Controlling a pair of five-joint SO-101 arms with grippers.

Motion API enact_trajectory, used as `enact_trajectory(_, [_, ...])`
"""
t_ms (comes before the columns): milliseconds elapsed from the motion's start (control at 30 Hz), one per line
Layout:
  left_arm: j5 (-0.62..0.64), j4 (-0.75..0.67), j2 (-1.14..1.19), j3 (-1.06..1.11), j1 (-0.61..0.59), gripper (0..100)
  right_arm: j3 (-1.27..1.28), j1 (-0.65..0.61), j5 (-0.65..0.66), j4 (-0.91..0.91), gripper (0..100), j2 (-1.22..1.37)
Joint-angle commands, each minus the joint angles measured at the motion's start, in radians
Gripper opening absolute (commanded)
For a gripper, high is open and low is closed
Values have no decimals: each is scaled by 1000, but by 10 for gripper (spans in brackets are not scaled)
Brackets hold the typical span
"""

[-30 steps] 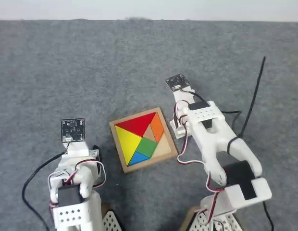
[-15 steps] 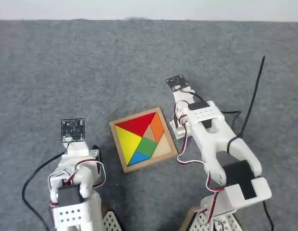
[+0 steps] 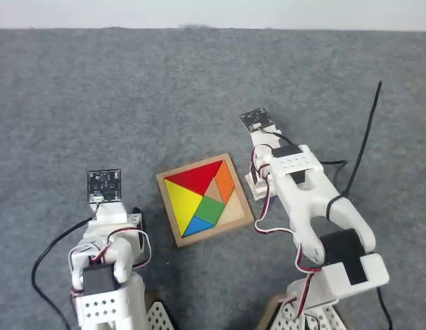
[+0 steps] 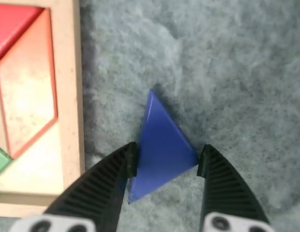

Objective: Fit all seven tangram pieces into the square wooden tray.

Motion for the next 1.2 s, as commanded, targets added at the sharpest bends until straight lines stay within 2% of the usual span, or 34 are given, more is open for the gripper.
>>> enact_trajectory(0, [-5, 2, -14, -5, -5, 111, -5, 15, -18, -8, 210, -12])
enact_trajectory(1167, [-5, 2, -14, -5, -5, 111, -11, 16, -21, 33, 212, -4])
